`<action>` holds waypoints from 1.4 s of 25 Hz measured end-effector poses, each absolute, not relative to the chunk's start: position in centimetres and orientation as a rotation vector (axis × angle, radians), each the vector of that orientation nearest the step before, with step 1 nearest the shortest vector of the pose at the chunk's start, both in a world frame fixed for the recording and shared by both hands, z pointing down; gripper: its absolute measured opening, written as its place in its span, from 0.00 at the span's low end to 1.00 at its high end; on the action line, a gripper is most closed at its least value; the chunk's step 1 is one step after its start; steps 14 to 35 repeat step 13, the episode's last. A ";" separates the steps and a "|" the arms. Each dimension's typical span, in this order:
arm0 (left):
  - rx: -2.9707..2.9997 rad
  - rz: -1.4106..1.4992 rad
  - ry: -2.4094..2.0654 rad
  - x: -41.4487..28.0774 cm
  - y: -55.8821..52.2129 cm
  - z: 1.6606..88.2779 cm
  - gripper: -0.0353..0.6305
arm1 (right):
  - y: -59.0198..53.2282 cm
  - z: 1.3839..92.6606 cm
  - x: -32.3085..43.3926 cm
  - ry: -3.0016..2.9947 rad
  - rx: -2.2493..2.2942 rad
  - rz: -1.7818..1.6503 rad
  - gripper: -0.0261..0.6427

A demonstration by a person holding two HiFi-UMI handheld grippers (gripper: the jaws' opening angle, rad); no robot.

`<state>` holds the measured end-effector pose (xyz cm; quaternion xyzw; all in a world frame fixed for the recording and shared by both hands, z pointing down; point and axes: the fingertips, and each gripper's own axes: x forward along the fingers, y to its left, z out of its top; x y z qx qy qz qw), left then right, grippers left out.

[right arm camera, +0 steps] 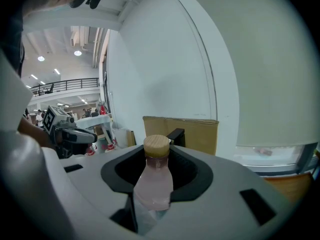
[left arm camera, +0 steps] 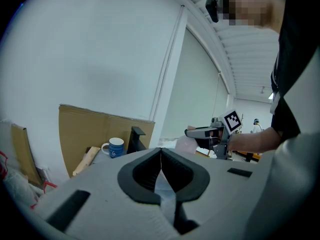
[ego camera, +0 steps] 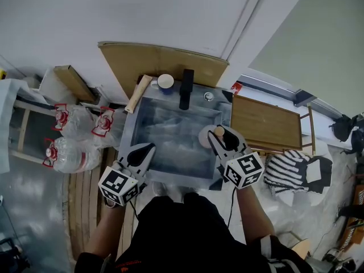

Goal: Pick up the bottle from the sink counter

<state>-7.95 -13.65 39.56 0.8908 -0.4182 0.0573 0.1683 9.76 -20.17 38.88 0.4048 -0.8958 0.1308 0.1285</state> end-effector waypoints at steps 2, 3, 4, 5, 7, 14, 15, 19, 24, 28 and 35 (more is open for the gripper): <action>2.533 0.164 -1.189 -7.9 -13.8 39.6 0.08 | -20.2 39.1 9.8 -2.601 1.176 0.384 0.25; 2.531 0.163 -1.189 -7.9 -13.8 39.6 0.08 | -20.3 39.1 9.8 -2.600 1.176 0.385 0.25; 2.530 0.163 -1.189 -7.9 -13.8 39.7 0.08 | -20.3 39.2 9.9 -2.599 1.176 0.385 0.25; 2.531 0.164 -1.187 -7.9 -13.8 39.7 0.08 | -20.3 39.2 9.9 -2.598 1.176 0.385 0.25; 2.528 0.165 -1.185 -7.9 -13.8 39.8 0.08 | -20.4 39.2 9.9 -2.598 1.178 0.387 0.25; 2.524 0.167 -1.185 -7.9 -14.4 40.1 0.08 | -21.0 39.6 9.8 -2.597 1.177 0.394 0.25; 2.524 0.167 -1.185 -7.9 -14.4 40.1 0.08 | -21.0 39.6 9.8 -2.597 1.177 0.394 0.25; 2.524 0.167 -1.185 -7.9 -14.4 40.1 0.08 | -21.0 39.6 9.8 -2.597 1.177 0.394 0.25; 2.524 0.167 -1.185 -7.9 -14.4 40.1 0.08 | -21.0 39.6 9.8 -2.597 1.177 0.394 0.25; 2.524 0.167 -1.185 -7.9 -14.4 40.1 0.08 | -21.0 39.6 9.8 -2.597 1.177 0.394 0.25; 2.524 0.167 -1.185 -7.9 -14.4 40.1 0.08 | -21.0 39.6 9.8 -2.597 1.177 0.394 0.25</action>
